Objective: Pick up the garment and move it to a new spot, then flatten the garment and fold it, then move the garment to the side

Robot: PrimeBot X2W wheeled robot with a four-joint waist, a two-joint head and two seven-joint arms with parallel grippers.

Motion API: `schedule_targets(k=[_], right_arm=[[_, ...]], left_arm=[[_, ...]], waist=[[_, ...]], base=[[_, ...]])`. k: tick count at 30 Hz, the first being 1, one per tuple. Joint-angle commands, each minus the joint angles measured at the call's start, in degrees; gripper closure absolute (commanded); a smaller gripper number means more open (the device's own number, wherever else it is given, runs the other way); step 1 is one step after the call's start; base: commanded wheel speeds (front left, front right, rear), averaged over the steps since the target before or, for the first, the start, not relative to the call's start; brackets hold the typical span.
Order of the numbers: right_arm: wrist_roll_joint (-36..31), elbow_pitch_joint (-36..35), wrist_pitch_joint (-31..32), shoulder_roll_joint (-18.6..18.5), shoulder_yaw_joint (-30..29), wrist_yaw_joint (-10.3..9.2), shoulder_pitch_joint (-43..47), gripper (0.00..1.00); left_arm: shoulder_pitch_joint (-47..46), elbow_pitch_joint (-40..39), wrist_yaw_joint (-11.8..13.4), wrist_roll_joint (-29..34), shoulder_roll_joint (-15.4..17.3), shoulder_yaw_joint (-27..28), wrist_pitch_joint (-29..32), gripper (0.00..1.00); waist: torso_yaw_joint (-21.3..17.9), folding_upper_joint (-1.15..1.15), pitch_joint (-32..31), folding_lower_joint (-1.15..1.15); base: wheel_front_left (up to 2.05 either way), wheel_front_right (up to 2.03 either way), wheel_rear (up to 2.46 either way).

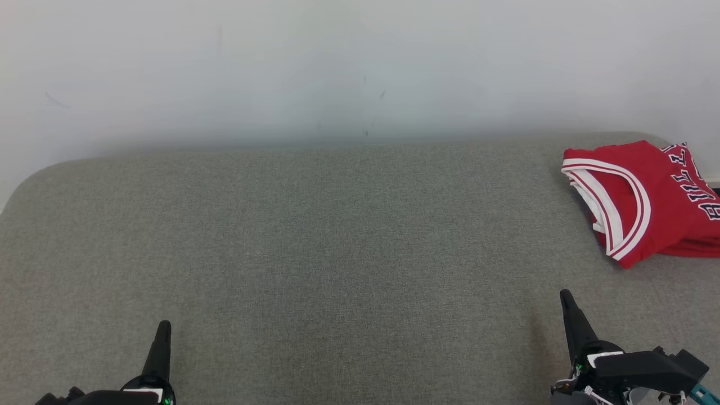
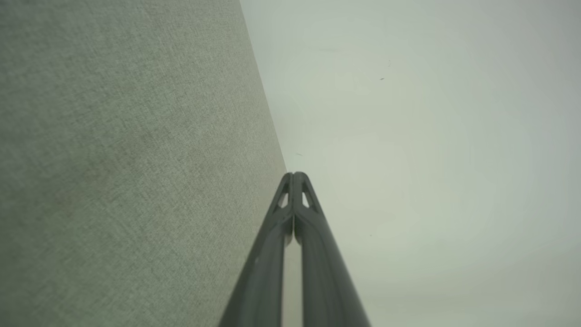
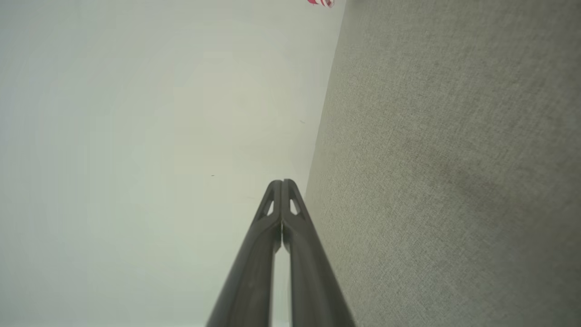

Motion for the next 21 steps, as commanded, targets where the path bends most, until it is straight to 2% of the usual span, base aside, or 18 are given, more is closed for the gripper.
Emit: schedule_targets(k=[1, 21], right_arm=[[1.31, -0.15, 0.24, -0.04, -0.19, -0.1, -0.49, 1.0], [9.46, 0.09, 2.66, 0.18, -1.14, -0.12, -1.61, 1.0]], left_arm=[[-1.06, -0.01, -0.44, -1.32, 0.16, 0.22, 0.37, 1.0], [-2.2, 0.38, -1.12, -10.0, 0.15, 0.73, 2.47, 1.0]], waist=[[0.0, 0.0, 0.0, 0.0], [-0.11, 0.0, 0.04, 0.0]], base=[[0.0, 0.0, 0.0], [0.0, 0.0, 0.0]])
